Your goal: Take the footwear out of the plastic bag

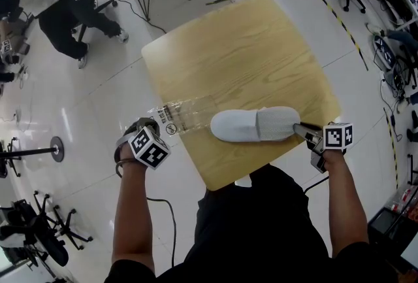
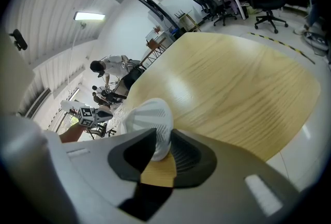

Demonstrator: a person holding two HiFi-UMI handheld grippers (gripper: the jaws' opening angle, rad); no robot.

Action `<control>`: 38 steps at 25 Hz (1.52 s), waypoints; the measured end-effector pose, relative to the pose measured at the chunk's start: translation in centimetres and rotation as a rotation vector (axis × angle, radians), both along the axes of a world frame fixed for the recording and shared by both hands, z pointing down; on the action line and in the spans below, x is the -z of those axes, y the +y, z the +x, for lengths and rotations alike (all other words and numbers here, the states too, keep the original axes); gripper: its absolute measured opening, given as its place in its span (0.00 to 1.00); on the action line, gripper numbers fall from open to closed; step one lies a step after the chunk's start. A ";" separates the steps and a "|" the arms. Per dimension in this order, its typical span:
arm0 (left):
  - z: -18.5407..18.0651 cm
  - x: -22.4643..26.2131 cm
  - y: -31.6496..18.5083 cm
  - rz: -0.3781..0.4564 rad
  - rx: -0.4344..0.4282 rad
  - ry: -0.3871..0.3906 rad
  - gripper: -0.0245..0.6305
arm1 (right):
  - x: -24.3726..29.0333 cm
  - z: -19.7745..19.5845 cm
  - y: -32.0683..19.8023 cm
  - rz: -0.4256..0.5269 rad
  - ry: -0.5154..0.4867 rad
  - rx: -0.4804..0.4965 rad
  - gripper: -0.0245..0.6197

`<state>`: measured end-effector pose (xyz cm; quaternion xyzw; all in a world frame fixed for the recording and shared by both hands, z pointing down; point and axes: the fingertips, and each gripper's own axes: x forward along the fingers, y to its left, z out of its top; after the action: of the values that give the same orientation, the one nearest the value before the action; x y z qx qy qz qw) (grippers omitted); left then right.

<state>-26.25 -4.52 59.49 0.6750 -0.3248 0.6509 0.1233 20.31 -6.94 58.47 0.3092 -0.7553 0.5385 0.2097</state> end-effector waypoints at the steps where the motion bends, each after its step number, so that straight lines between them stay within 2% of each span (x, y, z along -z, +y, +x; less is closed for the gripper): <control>1: -0.3 0.2 -0.2 0.005 0.010 0.001 0.05 | 0.0 0.0 0.0 -0.002 0.001 -0.001 0.18; 5: -0.9 1.8 -1.8 0.060 0.059 0.014 0.05 | -0.1 -0.2 0.0 -0.006 -0.004 -0.009 0.18; 9: 1.4 4.1 -5.0 0.129 0.042 0.059 0.05 | 0.2 -1.2 0.1 -0.005 -0.023 -0.011 0.18; 12: 4.4 5.3 -7.6 0.157 -0.010 0.085 0.05 | 0.4 -2.4 0.3 -0.007 -0.038 -0.011 0.18; 18: 13.1 7.0 -12.9 0.192 -0.140 0.154 0.05 | 0.9 -3.8 -0.4 0.013 -0.055 -0.016 0.17; 23: 20.0 6.5 -16.1 0.173 -0.231 0.201 0.05 | 0.9 -4.1 -0.9 0.022 -0.048 -0.014 0.17; 27: 22.8 4.5 -17.5 0.129 -0.276 0.198 0.05 | 0.9 -4.6 -1.1 0.015 -0.067 -0.020 0.17; 34: 24.2 0.6 -18.4 0.043 -0.307 0.172 0.05 | 0.9 -4.8 -1.3 0.009 -0.082 -0.020 0.17; 38: 24.2 -0.6 -18.4 0.028 -0.303 0.177 0.08 | 0.9 -4.6 -1.3 0.021 -0.083 -0.031 0.18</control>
<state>-2.04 -22.96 60.04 0.7725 -0.2164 0.5954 0.0425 15.74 -8.22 57.58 0.3005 -0.7642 0.5460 0.1664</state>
